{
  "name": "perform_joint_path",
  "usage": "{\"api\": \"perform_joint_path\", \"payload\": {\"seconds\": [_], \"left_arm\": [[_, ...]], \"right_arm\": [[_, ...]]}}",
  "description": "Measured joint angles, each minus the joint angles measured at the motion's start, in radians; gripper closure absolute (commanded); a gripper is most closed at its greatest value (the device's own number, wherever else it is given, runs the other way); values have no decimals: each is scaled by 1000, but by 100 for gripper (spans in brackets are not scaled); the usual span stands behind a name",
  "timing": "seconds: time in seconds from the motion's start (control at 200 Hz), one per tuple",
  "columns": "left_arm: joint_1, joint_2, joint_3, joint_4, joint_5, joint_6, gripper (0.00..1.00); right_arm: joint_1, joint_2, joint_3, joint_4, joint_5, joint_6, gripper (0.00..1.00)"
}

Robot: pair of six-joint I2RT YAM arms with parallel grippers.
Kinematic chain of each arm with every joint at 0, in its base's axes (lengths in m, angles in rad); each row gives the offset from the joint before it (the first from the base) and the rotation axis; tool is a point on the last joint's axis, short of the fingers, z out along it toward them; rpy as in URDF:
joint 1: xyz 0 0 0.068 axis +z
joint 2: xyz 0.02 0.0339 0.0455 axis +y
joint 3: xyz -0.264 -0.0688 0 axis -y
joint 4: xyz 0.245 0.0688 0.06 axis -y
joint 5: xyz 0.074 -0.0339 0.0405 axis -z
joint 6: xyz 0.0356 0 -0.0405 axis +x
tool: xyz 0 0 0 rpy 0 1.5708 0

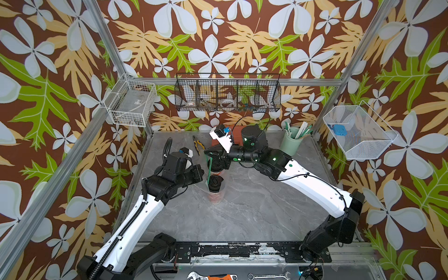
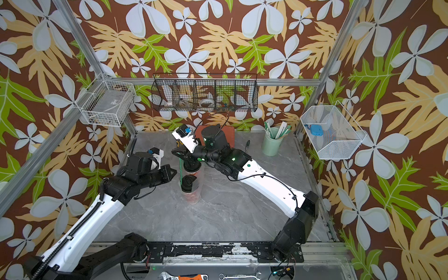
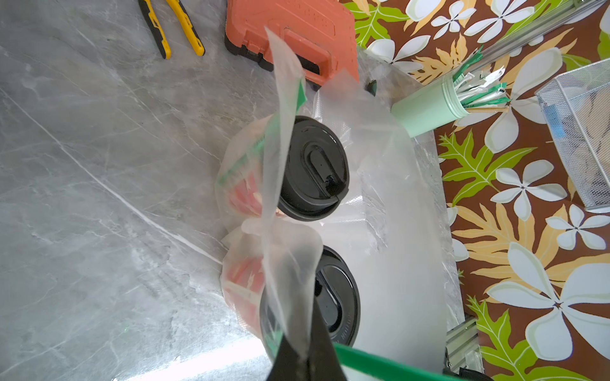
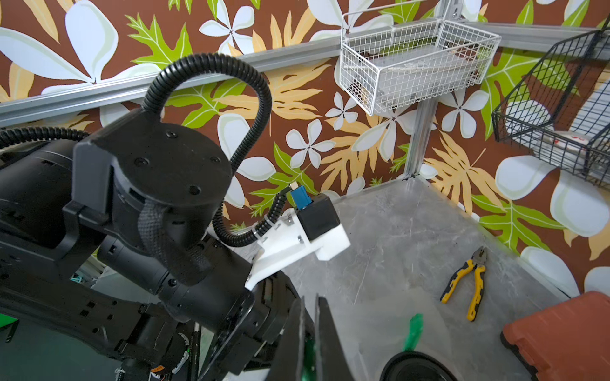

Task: Pack milk tea into plastic carrier bags
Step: Place the straw in the plastic carrier bag.

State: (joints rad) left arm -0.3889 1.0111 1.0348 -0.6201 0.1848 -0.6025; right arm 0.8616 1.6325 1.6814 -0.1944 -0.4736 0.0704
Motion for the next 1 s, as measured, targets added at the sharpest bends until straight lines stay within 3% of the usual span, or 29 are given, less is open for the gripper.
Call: {"api": "perform_joint_path", "payload": {"seconds": [0.641, 0.906, 1.001], "left_arm": [[1, -2, 16, -19, -24, -25, 100], [0, -5, 8, -56, -78, -25, 100], [0, -5, -1, -58, -98, -25, 100]], "right_arm": [[18, 74, -51, -21, -165, -79, 100], [62, 74, -234, -23, -150, -132, 100], [66, 73, -295, -6, -127, -134, 91]]}}
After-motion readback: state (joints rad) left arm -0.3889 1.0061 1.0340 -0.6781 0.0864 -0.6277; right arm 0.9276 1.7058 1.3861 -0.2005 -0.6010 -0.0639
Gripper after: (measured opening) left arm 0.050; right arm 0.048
